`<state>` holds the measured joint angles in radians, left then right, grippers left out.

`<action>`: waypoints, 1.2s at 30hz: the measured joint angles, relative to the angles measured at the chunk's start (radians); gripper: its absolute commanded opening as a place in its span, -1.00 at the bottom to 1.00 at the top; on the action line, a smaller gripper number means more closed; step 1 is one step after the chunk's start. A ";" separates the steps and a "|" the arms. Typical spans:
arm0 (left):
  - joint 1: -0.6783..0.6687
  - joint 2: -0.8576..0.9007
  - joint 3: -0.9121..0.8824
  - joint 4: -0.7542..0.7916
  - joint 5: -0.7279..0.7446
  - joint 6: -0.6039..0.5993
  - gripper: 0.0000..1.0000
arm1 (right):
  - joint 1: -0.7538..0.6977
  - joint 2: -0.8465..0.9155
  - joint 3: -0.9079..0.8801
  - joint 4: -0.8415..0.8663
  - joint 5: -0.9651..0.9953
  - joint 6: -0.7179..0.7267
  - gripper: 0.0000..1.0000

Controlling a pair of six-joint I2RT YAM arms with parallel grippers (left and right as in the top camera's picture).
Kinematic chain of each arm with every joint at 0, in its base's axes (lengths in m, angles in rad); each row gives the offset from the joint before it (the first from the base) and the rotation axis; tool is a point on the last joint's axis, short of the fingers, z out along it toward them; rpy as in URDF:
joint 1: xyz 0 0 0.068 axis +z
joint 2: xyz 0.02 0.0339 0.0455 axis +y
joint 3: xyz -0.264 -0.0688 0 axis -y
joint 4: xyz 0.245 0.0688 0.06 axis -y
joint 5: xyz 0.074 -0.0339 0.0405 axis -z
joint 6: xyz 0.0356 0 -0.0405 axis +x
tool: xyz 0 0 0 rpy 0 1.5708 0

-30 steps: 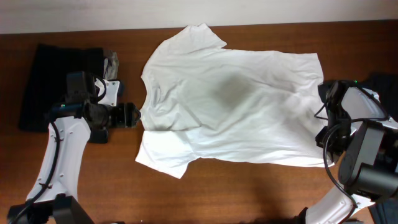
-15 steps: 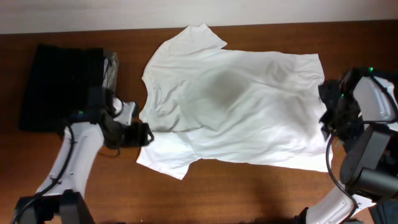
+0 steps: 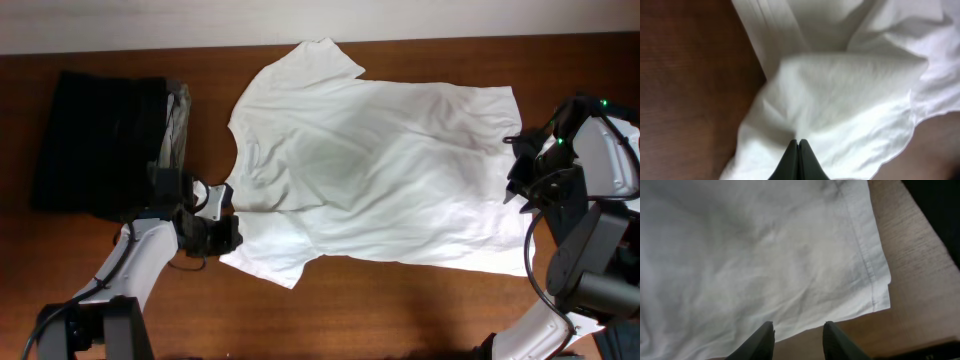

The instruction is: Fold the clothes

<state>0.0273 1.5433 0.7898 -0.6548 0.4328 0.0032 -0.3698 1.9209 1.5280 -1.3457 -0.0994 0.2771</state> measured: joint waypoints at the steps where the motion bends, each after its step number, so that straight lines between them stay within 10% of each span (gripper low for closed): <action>1: 0.000 0.000 0.000 -0.015 0.001 0.000 -0.60 | 0.000 0.000 0.000 0.005 0.000 -0.001 -0.28; 8: 0.000 0.000 -0.002 0.032 -0.076 0.009 0.49 | 0.000 0.000 0.000 0.026 0.000 -0.001 -0.27; 12: 0.000 0.000 -0.003 0.077 -0.137 0.019 0.54 | 0.000 0.000 0.000 0.026 0.000 -0.001 -0.28; 17: -0.002 0.055 -0.002 0.145 -0.119 0.047 0.36 | 0.000 0.000 0.000 0.029 -0.011 -0.002 -0.27; 21: -0.009 0.131 0.023 0.165 0.004 0.064 -0.93 | 0.000 0.000 0.000 0.030 -0.016 -0.001 -0.28; 22: -0.010 0.146 0.025 0.156 0.028 0.067 -0.99 | 0.000 0.000 0.000 0.030 -0.017 -0.001 -0.28; 36: 0.145 0.191 0.341 -0.599 0.002 0.060 -0.74 | 0.000 0.000 0.000 0.043 -0.019 -0.001 -0.26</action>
<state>0.1726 1.7340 1.1309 -1.2533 0.4347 0.0635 -0.3698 1.9209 1.5284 -1.3029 -0.1184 0.2764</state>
